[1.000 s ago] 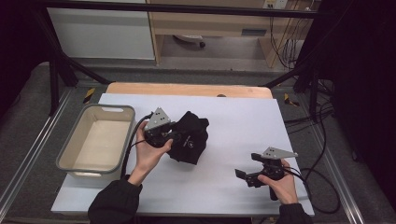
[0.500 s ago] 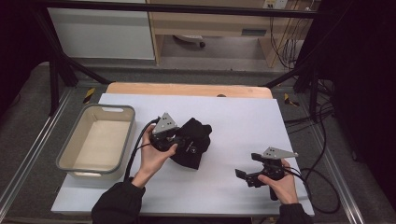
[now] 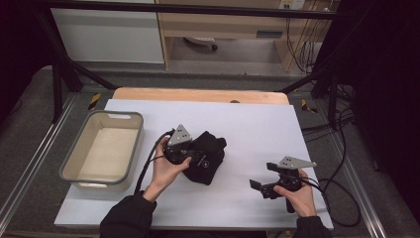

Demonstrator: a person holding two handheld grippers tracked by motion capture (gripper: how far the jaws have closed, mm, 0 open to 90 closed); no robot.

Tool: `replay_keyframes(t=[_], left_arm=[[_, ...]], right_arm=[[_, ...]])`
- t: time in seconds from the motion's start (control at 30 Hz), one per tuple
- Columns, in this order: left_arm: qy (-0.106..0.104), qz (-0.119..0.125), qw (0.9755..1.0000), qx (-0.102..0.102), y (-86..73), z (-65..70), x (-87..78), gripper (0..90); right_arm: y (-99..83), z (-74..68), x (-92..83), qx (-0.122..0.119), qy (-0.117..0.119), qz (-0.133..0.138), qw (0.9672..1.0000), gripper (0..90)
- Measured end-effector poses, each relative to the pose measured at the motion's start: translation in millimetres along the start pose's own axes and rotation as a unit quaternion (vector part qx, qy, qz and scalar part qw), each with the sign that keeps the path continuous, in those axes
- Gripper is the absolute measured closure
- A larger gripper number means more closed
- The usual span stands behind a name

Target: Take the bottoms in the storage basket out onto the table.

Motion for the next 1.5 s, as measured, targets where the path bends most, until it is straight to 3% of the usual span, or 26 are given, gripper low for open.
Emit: replay_keyframes(t=[0.8, 1.5], left_arm=[[-0.001, -0.061, 0.9981, -0.002, -19.9, 0.9, 3.2, 61.1], [0.001, -0.073, 0.9973, -0.010, -10.0, 2.5, -20.2, 28.0]], right_arm=[[0.0, -0.1, 0.1, 0.001, 0.000, 0.000, 1.0000, 0.6], [0.0, -0.3, 0.3, 0.002, 0.000, -0.001, 1.0000, 0.6]])
Point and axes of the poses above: each handheld gripper's, and its own axes: x roughly forward along the jaws, y roughly out of its top, z roughly to its right, the point moved 2 cm from there along x, roughly forward along the jaws, and after that the axes turned 3 degrees about -y, right-handed, at the moved point
